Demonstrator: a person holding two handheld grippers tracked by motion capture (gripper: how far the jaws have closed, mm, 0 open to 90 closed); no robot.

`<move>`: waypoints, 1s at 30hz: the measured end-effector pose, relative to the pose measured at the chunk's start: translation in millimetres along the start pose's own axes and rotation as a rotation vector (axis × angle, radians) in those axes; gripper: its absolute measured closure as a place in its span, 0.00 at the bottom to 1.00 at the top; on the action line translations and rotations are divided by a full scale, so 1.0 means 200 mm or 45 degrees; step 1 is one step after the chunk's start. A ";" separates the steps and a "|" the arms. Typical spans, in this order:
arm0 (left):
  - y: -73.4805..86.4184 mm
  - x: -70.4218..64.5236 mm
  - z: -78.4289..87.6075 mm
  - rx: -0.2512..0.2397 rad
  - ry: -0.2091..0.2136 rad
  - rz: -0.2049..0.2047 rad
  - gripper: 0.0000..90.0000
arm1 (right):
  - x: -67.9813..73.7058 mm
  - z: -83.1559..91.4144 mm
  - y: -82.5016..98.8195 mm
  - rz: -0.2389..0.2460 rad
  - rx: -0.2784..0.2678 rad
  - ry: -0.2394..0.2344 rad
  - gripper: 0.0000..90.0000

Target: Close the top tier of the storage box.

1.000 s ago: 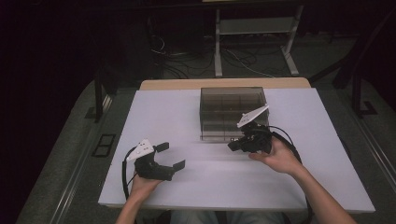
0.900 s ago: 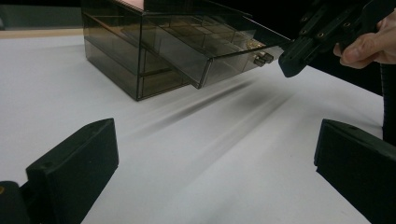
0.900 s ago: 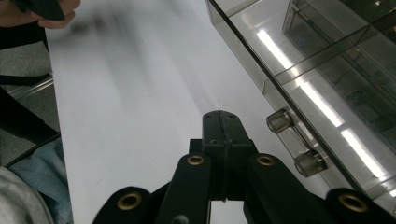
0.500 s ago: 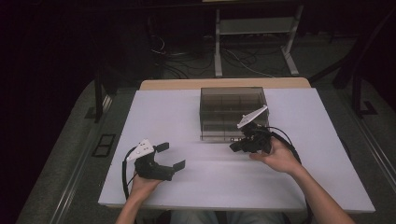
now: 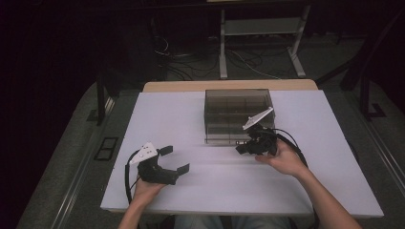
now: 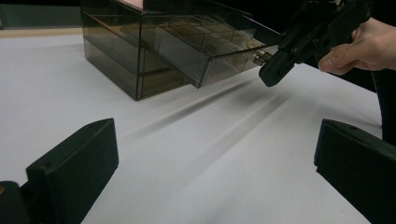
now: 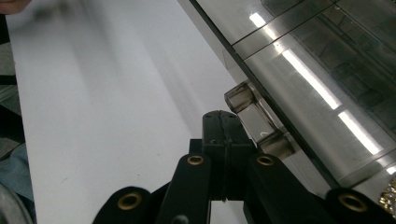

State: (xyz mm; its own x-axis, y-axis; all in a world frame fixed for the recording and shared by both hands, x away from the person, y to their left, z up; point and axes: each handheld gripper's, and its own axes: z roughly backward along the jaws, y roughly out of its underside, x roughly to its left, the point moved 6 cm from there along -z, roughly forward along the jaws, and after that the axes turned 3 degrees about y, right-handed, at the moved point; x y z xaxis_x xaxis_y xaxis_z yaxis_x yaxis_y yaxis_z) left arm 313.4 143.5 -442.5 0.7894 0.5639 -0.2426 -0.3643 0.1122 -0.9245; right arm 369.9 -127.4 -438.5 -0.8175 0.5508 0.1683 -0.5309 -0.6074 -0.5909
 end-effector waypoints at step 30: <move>0.00 0.00 0.00 0.003 0.002 -0.005 0.00 | -0.03 -0.02 -0.02 -0.014 -0.021 -0.005 0.99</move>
State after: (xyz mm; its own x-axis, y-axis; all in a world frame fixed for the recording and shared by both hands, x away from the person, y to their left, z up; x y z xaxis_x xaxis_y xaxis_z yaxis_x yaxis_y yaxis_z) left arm 313.7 143.4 -442.8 0.7916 0.5619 -0.2399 -0.3628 0.1164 -0.9246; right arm 378.0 -126.2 -441.2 -0.8127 0.5549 0.1780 -0.5360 -0.5919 -0.6019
